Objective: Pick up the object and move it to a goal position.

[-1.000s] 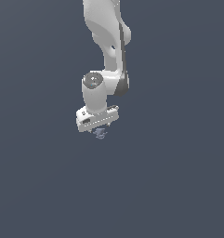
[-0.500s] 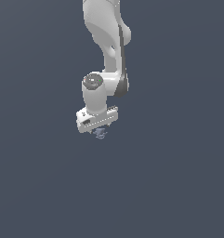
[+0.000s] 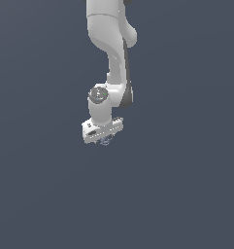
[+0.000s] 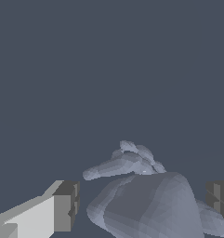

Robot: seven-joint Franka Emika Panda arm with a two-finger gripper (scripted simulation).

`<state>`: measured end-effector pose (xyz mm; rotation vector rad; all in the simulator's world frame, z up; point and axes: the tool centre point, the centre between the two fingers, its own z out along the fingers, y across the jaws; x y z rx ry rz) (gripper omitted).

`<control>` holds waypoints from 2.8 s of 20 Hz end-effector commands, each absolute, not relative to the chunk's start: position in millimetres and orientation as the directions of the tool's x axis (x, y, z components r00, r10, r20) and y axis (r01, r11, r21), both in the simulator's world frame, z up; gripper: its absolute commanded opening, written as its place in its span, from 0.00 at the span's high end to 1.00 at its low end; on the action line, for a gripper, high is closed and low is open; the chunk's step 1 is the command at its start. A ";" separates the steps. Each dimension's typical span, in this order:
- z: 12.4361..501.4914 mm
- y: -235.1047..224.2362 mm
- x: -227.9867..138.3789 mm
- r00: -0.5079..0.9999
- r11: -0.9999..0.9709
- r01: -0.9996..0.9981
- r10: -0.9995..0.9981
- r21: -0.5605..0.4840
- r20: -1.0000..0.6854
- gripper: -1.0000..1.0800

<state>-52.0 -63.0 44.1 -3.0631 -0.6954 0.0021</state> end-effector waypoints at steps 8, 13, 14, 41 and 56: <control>37.9 -63.1 -51.0 0.902 -0.902 0.432 0.432 0.000 0.000 1.00; 37.9 -63.1 -51.0 0.902 -0.902 0.432 0.432 0.000 0.000 1.00; 39.4 -64.4 -50.1 0.902 -0.902 0.431 0.431 0.002 0.002 1.00; 219.1 48.9 -51.6 0.902 -0.902 0.432 0.432 0.003 0.000 1.00; 360.6 137.5 -46.9 0.902 -0.902 0.433 0.433 0.001 0.000 1.00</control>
